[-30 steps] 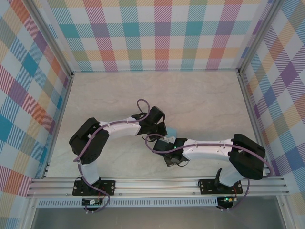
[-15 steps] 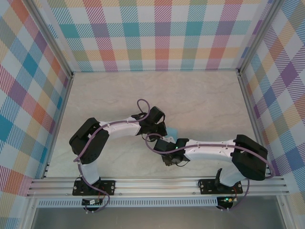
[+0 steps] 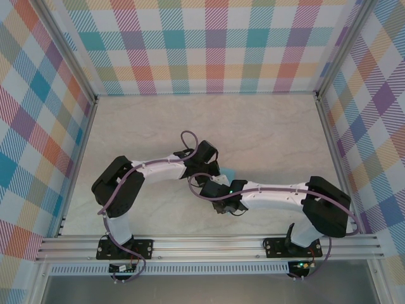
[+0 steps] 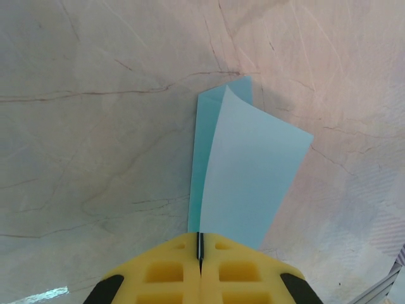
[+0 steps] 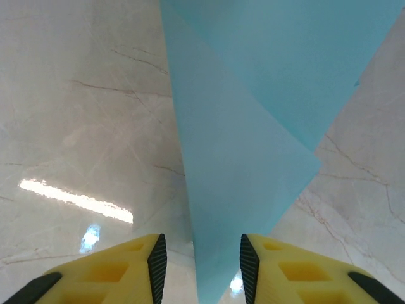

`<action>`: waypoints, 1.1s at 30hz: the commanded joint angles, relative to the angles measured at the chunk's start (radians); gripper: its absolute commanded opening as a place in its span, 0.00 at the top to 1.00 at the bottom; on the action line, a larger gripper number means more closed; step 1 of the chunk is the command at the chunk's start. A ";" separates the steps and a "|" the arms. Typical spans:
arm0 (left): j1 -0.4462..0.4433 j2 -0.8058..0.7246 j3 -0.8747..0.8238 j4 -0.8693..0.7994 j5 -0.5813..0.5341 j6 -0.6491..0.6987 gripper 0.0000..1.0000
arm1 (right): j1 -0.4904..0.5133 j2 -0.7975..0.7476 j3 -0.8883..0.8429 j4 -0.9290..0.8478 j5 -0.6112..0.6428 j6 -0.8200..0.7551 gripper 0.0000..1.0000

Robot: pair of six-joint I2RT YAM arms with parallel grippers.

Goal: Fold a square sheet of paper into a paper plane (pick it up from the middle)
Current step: Fold the wing for the fifth time at the center of the table.

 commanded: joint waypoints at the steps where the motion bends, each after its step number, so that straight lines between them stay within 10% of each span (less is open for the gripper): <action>1: -0.001 -0.003 0.027 -0.031 0.003 0.012 1.00 | -0.003 0.032 0.037 0.011 0.057 -0.024 0.68; 17: 0.005 -0.034 0.016 -0.032 -0.015 0.009 0.97 | -0.047 -0.036 -0.083 0.124 0.018 -0.029 0.97; 28: 0.022 -0.153 -0.036 0.002 -0.063 0.011 0.40 | -0.244 -0.254 -0.368 0.529 -0.397 -0.038 0.99; 33: 0.023 -0.188 -0.076 0.063 -0.053 0.019 0.39 | -0.348 -0.321 -0.462 0.639 -0.545 -0.008 0.98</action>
